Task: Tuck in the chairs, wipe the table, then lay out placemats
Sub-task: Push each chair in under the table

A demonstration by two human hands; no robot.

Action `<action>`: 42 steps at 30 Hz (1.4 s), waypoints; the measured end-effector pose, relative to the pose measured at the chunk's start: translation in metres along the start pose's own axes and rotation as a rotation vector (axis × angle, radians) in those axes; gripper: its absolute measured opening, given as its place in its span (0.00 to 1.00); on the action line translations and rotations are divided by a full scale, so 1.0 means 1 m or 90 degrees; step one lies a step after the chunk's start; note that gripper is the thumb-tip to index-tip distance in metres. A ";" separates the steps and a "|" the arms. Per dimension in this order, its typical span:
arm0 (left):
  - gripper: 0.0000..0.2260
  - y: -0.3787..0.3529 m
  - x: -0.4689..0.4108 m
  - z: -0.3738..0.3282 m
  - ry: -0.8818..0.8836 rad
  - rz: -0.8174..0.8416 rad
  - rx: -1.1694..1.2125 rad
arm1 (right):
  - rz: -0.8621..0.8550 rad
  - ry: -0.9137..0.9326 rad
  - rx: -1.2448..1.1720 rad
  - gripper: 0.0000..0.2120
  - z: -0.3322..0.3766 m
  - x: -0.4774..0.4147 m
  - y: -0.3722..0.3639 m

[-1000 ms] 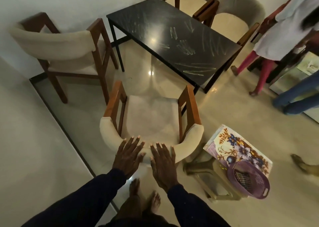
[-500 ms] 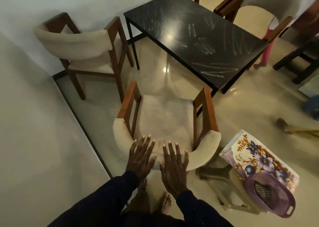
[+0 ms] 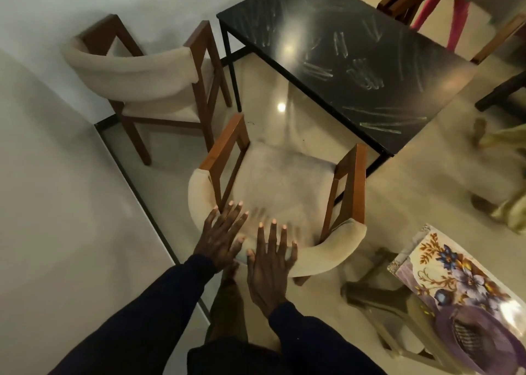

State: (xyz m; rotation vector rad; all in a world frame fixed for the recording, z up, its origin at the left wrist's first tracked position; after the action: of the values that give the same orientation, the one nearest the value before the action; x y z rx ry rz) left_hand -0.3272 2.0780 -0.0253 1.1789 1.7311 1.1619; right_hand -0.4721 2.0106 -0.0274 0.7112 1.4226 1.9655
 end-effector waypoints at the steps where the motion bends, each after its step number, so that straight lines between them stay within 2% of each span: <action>1: 0.28 0.004 -0.007 0.015 -0.015 -0.001 -0.005 | 0.000 -0.008 -0.008 0.35 0.012 -0.008 -0.002; 6: 0.28 0.029 -0.049 0.102 -0.077 -0.006 -0.031 | 0.005 -0.051 -0.065 0.33 0.084 -0.066 -0.014; 10: 0.28 0.046 -0.088 0.164 -0.103 0.035 -0.044 | 0.031 -0.054 -0.144 0.33 0.124 -0.112 -0.027; 13: 0.27 0.053 -0.102 0.186 -0.122 0.075 -0.054 | 0.061 -0.042 -0.204 0.32 0.138 -0.127 -0.026; 19: 0.26 0.055 -0.100 0.176 -0.153 0.084 -0.036 | 0.014 -0.043 -0.057 0.31 0.114 -0.125 -0.013; 26: 0.28 0.061 -0.094 0.159 -0.135 0.123 0.001 | -0.022 -0.075 -0.021 0.33 0.112 -0.121 -0.015; 36: 0.28 0.058 -0.091 0.165 -0.140 0.163 0.007 | -0.065 -0.153 -0.038 0.31 0.118 -0.117 -0.020; 42: 0.26 0.053 -0.096 0.173 -0.217 0.169 0.005 | -0.080 -0.183 -0.069 0.28 0.119 -0.117 -0.029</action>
State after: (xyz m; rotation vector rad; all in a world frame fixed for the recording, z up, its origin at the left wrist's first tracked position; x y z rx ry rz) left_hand -0.1250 2.0440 -0.0240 1.5475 1.3539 1.0306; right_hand -0.3034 2.0069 -0.0304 0.7990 1.1513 1.7490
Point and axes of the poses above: each hand's wrist, its own x-axis away from the middle knuckle, its own y-axis out of the back of the hand, z = x × y, the point moved 7 cm from there along -x, towards the middle knuckle, and after that the axes turned 4 degrees about -y, right-handed, at the moved point
